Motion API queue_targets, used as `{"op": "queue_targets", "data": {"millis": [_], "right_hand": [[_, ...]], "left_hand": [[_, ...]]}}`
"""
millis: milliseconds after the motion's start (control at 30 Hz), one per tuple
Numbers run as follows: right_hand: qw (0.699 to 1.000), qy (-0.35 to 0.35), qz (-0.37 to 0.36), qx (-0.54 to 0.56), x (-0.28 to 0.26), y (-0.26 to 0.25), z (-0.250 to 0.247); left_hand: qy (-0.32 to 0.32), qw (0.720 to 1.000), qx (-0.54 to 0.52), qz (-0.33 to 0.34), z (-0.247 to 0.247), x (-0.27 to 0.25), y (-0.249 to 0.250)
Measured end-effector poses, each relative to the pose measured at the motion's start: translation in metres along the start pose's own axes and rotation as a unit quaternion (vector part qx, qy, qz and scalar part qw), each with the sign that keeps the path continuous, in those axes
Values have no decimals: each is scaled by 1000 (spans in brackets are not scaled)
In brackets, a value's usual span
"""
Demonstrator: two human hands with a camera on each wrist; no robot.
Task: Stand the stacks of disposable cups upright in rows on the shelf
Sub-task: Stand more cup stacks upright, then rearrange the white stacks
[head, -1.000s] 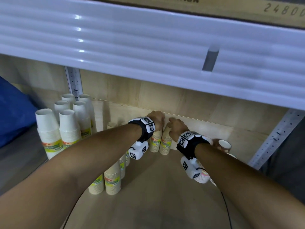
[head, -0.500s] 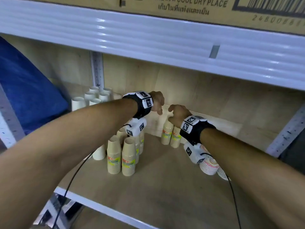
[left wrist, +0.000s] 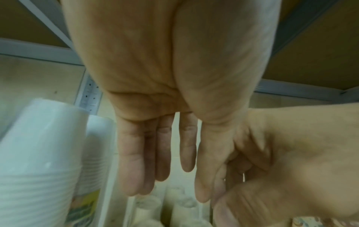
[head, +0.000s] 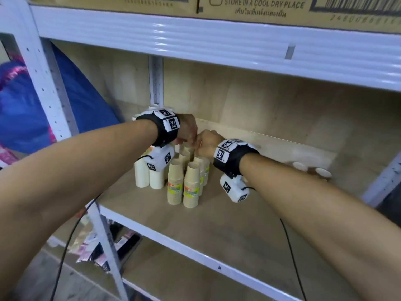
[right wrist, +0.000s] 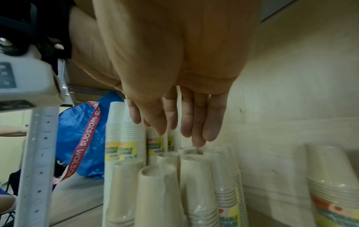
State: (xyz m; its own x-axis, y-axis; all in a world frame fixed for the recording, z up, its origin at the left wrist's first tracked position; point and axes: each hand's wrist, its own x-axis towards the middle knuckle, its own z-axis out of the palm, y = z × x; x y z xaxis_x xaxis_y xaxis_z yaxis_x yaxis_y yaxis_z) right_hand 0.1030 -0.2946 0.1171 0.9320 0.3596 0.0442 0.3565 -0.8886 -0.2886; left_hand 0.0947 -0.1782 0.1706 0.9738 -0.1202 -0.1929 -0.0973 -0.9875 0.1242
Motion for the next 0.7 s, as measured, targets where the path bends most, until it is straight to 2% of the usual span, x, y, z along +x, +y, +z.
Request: {"op": "queue_targets", "data": {"millis": [200, 400, 500, 700], "right_hand": [[999, -47, 0, -19, -11, -13, 22], [998, -57, -18, -24, -18, -14, 29], [998, -56, -21, -18, -20, -14, 33], [997, -68, -21, -18, -23, -16, 40]], "left_hand": [[-8, 1000, 13, 6, 25, -20, -13], [-8, 999, -41, -12, 45, -22, -33], [-14, 1000, -2, -5, 54, -25, -34], [17, 999, -29, 1, 67, -23, -39]]}}
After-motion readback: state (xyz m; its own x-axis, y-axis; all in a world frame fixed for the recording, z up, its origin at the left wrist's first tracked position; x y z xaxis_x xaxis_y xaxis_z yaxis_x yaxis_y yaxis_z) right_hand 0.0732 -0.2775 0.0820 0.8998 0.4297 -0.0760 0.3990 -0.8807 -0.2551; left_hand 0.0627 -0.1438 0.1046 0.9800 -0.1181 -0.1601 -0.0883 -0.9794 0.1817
